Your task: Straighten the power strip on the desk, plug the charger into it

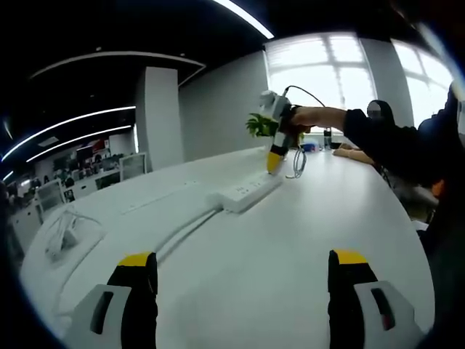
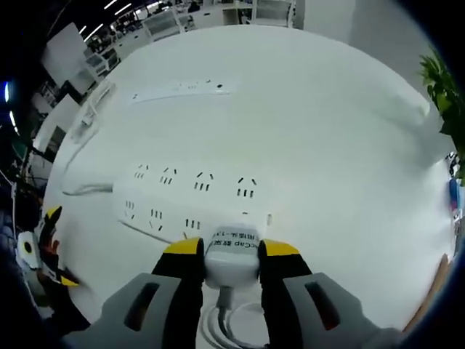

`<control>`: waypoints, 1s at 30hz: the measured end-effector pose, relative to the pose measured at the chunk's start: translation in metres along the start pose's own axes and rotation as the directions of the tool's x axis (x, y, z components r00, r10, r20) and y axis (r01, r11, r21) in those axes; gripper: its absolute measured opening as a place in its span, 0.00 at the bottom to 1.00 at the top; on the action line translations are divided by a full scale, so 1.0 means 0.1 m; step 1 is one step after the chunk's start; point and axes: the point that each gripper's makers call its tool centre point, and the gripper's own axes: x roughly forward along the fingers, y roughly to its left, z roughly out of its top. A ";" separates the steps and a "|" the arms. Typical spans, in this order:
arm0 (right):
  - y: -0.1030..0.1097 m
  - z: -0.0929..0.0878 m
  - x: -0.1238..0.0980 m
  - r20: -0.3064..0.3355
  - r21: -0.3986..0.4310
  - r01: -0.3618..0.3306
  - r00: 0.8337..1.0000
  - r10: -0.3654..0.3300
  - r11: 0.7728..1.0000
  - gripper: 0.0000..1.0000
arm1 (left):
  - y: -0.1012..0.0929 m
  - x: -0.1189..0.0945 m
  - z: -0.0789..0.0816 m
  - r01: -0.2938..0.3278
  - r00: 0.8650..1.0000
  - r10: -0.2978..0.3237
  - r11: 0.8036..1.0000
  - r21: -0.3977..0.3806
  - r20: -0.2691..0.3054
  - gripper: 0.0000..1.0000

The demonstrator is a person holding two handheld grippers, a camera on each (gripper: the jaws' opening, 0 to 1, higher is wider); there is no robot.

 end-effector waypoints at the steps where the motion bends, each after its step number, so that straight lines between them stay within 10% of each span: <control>1: 0.01 -0.01 -0.01 0.007 -0.022 0.000 1.000 0.000 1.000 0.29 | 0.00 0.00 0.00 0.000 1.000 0.000 1.000 0.000 0.000 0.99; 19: 0.02 -0.14 0.00 0.006 -0.259 -0.003 1.000 0.004 0.966 0.39 | -0.01 0.01 -0.05 0.008 1.000 -0.008 1.000 -0.013 -0.009 0.99; 30: 0.07 -0.15 0.00 0.045 -0.488 -0.005 0.999 0.030 0.873 0.41 | 0.00 0.00 -0.08 0.005 1.000 -0.005 1.000 -0.018 -0.014 0.99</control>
